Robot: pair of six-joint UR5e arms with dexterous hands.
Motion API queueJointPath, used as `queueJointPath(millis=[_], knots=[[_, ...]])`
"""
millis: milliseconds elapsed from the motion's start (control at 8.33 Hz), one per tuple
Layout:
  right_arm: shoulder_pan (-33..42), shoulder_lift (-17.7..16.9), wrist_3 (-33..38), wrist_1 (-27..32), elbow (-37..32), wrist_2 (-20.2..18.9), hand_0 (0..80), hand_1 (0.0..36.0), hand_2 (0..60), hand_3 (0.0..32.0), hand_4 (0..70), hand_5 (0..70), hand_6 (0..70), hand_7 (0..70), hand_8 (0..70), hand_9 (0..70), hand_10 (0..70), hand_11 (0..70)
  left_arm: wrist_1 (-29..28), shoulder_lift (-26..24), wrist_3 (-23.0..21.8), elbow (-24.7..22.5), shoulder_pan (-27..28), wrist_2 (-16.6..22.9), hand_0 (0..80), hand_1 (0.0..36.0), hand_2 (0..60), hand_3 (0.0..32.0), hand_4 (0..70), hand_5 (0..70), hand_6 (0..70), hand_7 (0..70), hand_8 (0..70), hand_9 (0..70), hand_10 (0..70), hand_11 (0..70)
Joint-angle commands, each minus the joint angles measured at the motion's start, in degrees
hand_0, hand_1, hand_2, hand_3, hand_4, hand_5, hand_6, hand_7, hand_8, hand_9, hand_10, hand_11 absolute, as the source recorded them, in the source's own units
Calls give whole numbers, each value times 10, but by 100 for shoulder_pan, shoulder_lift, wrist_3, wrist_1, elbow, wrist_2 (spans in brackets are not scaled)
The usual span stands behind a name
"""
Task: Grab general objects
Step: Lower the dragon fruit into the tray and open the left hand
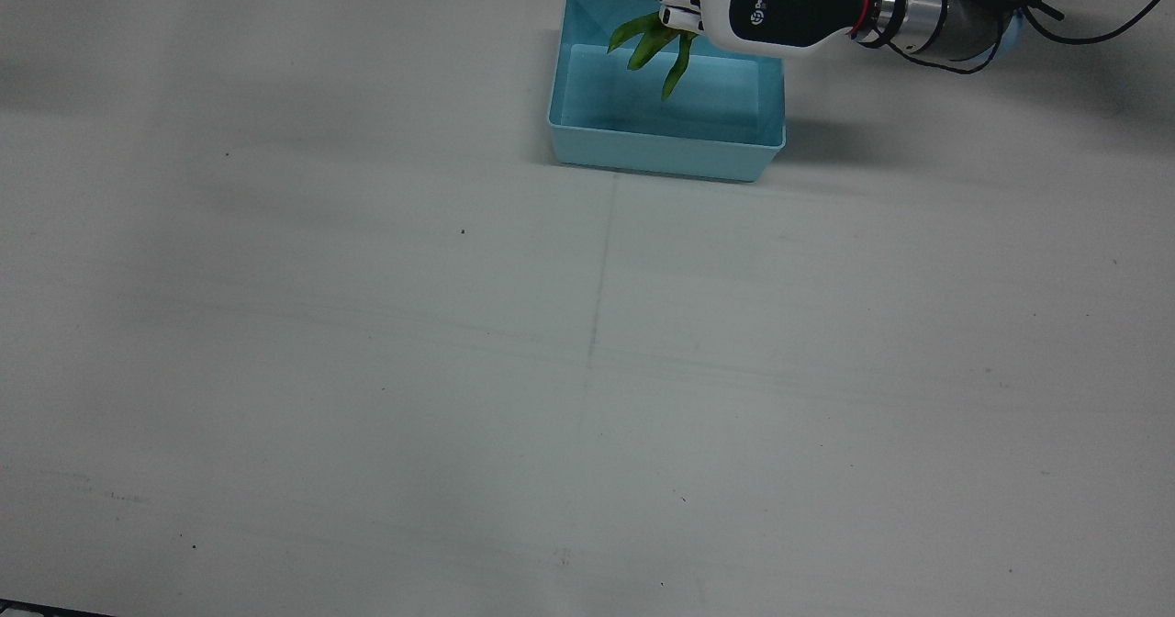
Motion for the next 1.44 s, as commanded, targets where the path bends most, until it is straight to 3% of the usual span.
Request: queueJointPath(millis=[0, 120, 240, 360, 480, 600, 840, 1200, 1320], knots=[[0, 0, -2, 0, 0, 0, 0, 0, 0, 0, 0, 0, 0, 0, 0, 0, 0, 0, -298, 4, 0, 6, 217, -24, 766, 130, 0, 0, 700, 40, 618, 356, 510, 617, 477, 671], [0, 0, -2, 0, 0, 0, 0, 0, 0, 0, 0, 0, 0, 0, 0, 0, 0, 0, -342, 4, 0, 6, 269, -24, 728, 140, 0, 0, 700, 0, 311, 103, 175, 196, 399, 570], [0, 0, 7, 0, 0, 0, 0, 0, 0, 0, 0, 0, 0, 0, 0, 0, 0, 0, -360, 4, 0, 6, 287, -24, 795, 188, 0, 0, 416, 0, 144, 20, 19, 3, 164, 262], [0, 0, 7, 0, 0, 0, 0, 0, 0, 0, 0, 0, 0, 0, 0, 0, 0, 0, -360, 4, 0, 6, 296, -24, 800, 215, 0, 0, 232, 0, 38, 0, 0, 0, 2, 12], [0, 0, -2, 0, 0, 0, 0, 0, 0, 0, 0, 0, 0, 0, 0, 0, 0, 0, -369, 4, 9, 15, 296, -24, 797, 222, 0, 0, 122, 0, 0, 0, 0, 0, 0, 0], [0, 0, -2, 0, 0, 0, 0, 0, 0, 0, 0, 0, 0, 0, 0, 0, 0, 0, -369, 13, 9, 15, 296, -24, 779, 224, 0, 0, 63, 0, 0, 0, 0, 0, 0, 0], [0, 0, 7, 0, 0, 0, 0, 0, 0, 0, 0, 0, 0, 0, 0, 0, 0, 0, -378, 13, 9, 15, 296, -33, 779, 227, 0, 0, 33, 0, 0, 0, 0, 0, 0, 0], [0, 0, -2, 0, 0, 0, 0, 0, 0, 0, 0, 0, 0, 0, 0, 0, 0, 0, -352, 22, -87, 41, 200, -33, 797, 231, 0, 0, 60, 0, 0, 0, 0, 0, 0, 0], [0, 0, -2, 0, 0, 0, 0, 0, 0, 0, 0, 0, 0, 0, 0, 0, 0, 0, -256, 13, -340, 76, 34, -42, 797, 234, 0, 0, 70, 0, 0, 0, 0, 0, 0, 0]])
